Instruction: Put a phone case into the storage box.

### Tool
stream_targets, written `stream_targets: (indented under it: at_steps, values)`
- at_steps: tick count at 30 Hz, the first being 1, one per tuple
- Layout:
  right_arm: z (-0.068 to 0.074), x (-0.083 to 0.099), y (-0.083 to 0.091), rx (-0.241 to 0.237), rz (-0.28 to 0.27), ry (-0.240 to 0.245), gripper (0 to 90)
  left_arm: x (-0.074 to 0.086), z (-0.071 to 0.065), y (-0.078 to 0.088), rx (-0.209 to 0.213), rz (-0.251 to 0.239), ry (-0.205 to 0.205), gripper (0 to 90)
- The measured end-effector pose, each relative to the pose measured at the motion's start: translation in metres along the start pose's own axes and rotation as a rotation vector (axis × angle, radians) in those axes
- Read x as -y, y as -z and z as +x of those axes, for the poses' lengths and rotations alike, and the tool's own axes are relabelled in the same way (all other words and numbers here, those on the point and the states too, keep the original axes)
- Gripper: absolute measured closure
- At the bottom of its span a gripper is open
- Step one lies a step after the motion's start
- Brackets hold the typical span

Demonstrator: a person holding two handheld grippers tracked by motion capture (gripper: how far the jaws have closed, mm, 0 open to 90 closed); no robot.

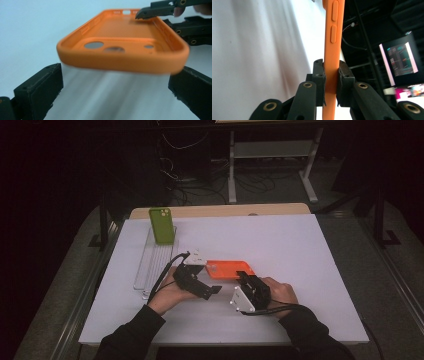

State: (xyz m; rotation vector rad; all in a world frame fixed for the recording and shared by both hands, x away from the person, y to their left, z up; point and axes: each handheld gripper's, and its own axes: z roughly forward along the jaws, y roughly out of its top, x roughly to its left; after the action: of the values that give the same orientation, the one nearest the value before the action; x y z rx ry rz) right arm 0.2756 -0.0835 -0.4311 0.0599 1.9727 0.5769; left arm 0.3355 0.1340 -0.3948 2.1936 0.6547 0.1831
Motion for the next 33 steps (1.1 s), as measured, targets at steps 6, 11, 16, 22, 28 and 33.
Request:
stream_targets:
  at_steps: [6, 11, 16, 22, 28, 33]
  values:
    - [-0.013, 0.005, 0.001, -0.105, -0.02, -0.288, 78.3, -0.001, 0.0, 0.001, -0.012, -0.029, 0.015, 0.0]
    - [-0.024, 0.011, 0.0, -0.219, -0.036, -0.506, 78.3, -0.001, 0.0, 0.002, -0.015, -0.041, 0.019, 0.0]
    - [-0.033, 0.017, -0.002, -0.315, -0.064, -0.664, 78.3, -0.003, 0.001, 0.001, -0.011, -0.057, 0.024, 0.0]
    - [-0.043, 0.027, -0.006, -0.42, -0.08, -0.86, 78.4, -0.005, 0.0, 0.001, 0.0, -0.077, 0.04, 0.0]
    - [-0.046, 0.034, -0.009, -0.482, -0.093, -0.972, 78.4, -0.012, 0.002, 0.002, 0.016, -0.129, 0.089, 0.0]
    - [-0.047, 0.034, -0.01, -0.501, -0.119, -1.016, 78.5, -0.021, 0.003, 0.0, -0.004, -0.166, 0.089, 0.0]
